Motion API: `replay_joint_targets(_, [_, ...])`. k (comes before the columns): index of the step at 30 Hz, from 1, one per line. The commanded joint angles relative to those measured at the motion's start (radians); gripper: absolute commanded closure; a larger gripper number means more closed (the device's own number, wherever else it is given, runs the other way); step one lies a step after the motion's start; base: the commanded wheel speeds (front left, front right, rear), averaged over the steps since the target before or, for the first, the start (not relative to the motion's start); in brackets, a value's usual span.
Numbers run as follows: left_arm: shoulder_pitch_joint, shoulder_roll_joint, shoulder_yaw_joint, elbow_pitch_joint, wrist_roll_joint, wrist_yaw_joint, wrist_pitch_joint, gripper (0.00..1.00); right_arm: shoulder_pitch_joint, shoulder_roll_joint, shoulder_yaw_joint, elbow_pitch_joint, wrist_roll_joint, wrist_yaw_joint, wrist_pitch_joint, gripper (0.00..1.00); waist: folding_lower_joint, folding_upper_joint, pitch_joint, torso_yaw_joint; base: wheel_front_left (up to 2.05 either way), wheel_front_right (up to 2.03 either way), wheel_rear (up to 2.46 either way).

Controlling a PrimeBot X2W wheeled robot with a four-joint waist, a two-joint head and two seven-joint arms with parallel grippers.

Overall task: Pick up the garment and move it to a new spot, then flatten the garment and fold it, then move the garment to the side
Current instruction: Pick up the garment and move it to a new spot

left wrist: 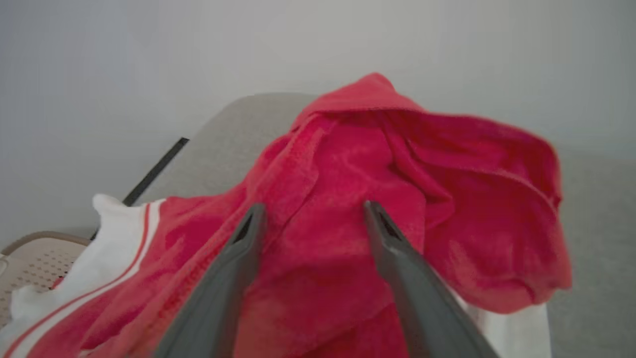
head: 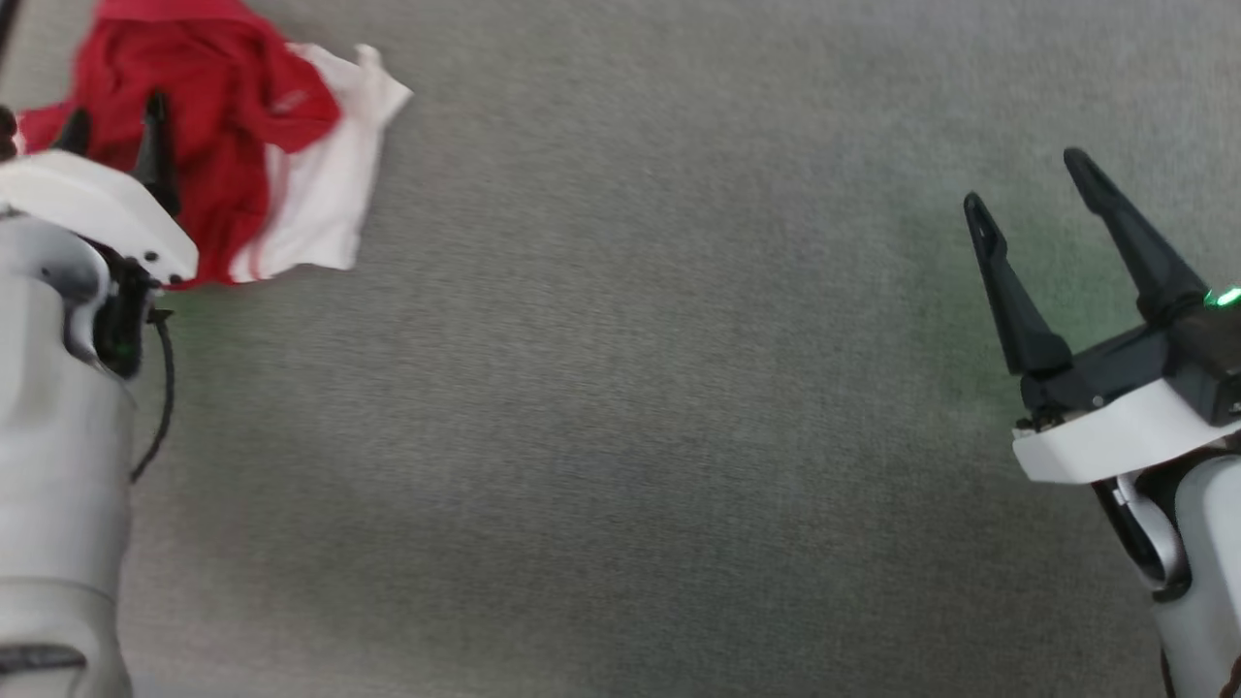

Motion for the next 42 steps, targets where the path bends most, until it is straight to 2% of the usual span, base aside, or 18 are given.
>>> replay_joint_targets(1, [-0.051, 0.017, -0.007, 0.054, -0.010, -0.004, 0.051, 0.00, -0.022, -0.006, 0.002, -0.026, -0.005, 0.000, 0.009, 0.00, 0.0000, 0.0001, 0.060, -0.045, 0.00, 0.00, 0.00])
replay_joint_targets(7, [-0.157, 0.026, -0.036, 0.212, -0.008, -0.004, 0.252, 0.00, -0.044, -0.014, -0.003, -0.089, -0.009, 0.000, 0.031, 0.00, 0.0000, 0.0001, 0.115, -0.069, 0.00, 0.00, 0.00])
replay_joint_targets(12, [-0.194, -0.009, -0.068, 0.310, -0.012, -0.007, 0.435, 0.00, -0.052, -0.020, -0.014, -0.130, -0.009, 0.000, 0.044, 0.00, 0.0000, 0.0001, 0.148, -0.077, 0.00, 0.00, 0.00])
replay_joint_targets(15, [-0.196, -0.032, -0.088, 0.340, -0.009, -0.009, 0.515, 0.00, -0.054, -0.017, -0.022, -0.144, -0.010, 0.000, 0.053, 0.00, 0.0000, 0.0001, 0.160, -0.077, 0.00, 0.00, 0.00])
replay_joint_targets(19, [-0.193, -0.045, -0.094, 0.355, -0.017, -0.012, 0.552, 0.00, -0.059, -0.013, -0.028, -0.156, -0.013, 0.000, 0.059, 0.00, 0.0000, 0.0001, 0.166, -0.075, 0.00, 0.00, 0.00])
replay_joint_targets(20, [-0.191, -0.046, -0.094, 0.359, -0.020, -0.011, 0.555, 0.71, -0.060, -0.011, -0.027, -0.158, -0.015, 0.000, 0.062, 0.00, 0.0000, 0.0001, 0.167, -0.075, 0.00, 0.00, 0.00])
replay_joint_targets(21, [-0.191, -0.045, -0.096, 0.361, -0.021, -0.007, 0.559, 1.00, -0.060, -0.010, -0.027, -0.159, -0.017, 0.000, 0.061, 0.00, 0.0000, 0.0001, 0.166, -0.074, 0.00, 0.00, 0.00])
replay_joint_targets(31, [-0.299, 0.052, -0.121, 0.247, -0.007, -0.014, 0.394, 1.00, -0.036, 0.013, -0.061, -0.140, -0.013, 0.000, 0.040, 0.00, 0.0000, 0.0001, 0.081, -0.029, 0.00, 0.00, 0.00])
replay_joint_targets(36, [-0.309, 0.076, -0.182, 0.169, -0.007, -0.015, 0.377, 1.00, -0.015, 0.034, -0.081, -0.122, -0.014, 0.000, 0.025, 0.00, 0.0000, 0.0001, 0.013, -0.019, 0.00, 0.00, 0.00])
replay_joint_targets(42, [-0.316, 0.109, -0.259, 0.038, -0.048, -0.014, 0.418, 1.00, 0.012, 0.065, -0.111, -0.100, -0.011, 0.000, 0.004, 0.00, 0.0000, 0.0001, -0.058, -0.011, 0.00, 0.00, 0.00])
